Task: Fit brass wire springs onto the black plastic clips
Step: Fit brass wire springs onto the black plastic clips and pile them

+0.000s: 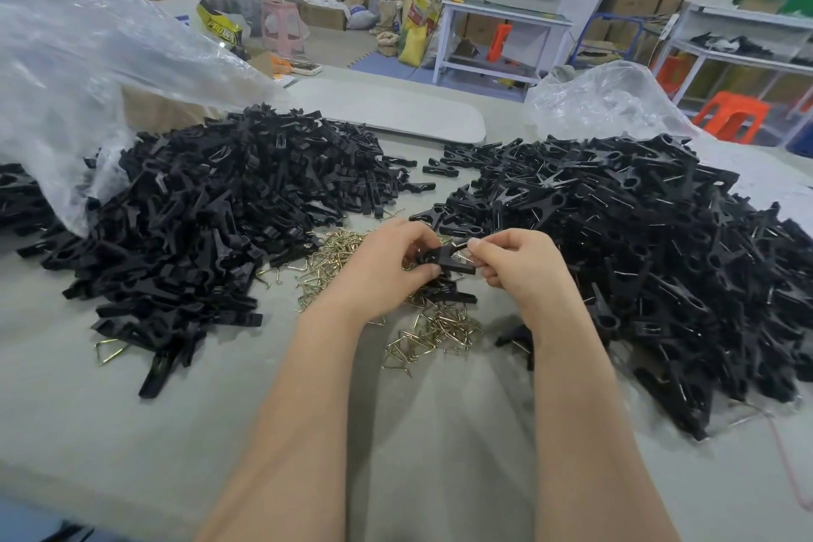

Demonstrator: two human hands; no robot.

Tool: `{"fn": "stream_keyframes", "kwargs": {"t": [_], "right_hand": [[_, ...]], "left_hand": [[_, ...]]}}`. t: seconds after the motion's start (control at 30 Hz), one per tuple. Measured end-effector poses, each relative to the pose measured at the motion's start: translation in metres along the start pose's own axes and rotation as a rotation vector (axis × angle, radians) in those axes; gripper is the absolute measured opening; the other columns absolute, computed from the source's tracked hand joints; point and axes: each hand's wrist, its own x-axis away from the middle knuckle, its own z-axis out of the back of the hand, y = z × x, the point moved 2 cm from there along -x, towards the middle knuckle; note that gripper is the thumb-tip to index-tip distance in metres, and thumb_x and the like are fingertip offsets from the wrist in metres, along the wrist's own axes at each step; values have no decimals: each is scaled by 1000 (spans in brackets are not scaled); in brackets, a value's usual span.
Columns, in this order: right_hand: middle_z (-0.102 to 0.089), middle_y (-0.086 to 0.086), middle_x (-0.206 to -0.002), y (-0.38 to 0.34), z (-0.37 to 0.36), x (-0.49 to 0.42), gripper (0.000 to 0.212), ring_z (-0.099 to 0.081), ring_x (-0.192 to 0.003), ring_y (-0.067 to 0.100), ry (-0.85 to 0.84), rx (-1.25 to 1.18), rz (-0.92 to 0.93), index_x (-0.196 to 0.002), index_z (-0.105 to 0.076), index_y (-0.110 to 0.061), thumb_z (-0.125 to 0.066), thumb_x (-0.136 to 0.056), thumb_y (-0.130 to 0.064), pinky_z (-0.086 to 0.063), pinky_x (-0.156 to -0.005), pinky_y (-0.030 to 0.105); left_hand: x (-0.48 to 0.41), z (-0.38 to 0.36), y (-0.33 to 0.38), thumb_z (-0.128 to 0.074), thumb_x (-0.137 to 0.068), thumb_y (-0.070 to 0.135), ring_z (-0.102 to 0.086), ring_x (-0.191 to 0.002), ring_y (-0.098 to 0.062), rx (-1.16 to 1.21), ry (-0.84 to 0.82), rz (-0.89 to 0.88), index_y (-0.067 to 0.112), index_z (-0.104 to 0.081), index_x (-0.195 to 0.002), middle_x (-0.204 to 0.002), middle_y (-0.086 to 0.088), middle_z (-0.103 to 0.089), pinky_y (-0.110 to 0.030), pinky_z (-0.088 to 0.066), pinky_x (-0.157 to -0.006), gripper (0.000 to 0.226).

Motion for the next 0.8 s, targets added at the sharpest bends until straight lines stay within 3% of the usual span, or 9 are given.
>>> {"fn": "stream_keyframes", "kwargs": {"t": [0.23, 0.53, 0.8], "right_hand": [[-64, -3, -60, 1, 4, -1, 13, -53, -54, 6, 5, -3, -1, -72, -66, -14, -69, -85, -17, -47, -61, 23], [-61, -1, -61, 4, 4, -3, 11, -53, -56, 7, -44, 16, -29, -74, -67, -12, -70, -84, -18, -46, -60, 22], [-59, -3, -53, 1, 10, 0, 14, -49, -49, 5, -147, -258, -129, -72, -65, -6, -68, -86, -9, -44, -49, 15]], "left_hand": [[0, 0, 0, -70, -84, 16, -58, -95, -15, 17, 32, 23, 25, -59, -98, -98, 4, -60, -28, -46, -88, 20], [-1, 0, -3, -73, -82, 24, -57, -93, -9, 15, 19, -16, 29, -63, -100, -102, 5, -63, -26, -48, -86, 21], [1, 3, 1, -74, -80, 23, -59, -88, -6, 126, -13, -26, 28, -62, -96, -95, 8, -64, -10, -47, -78, 21]]}}
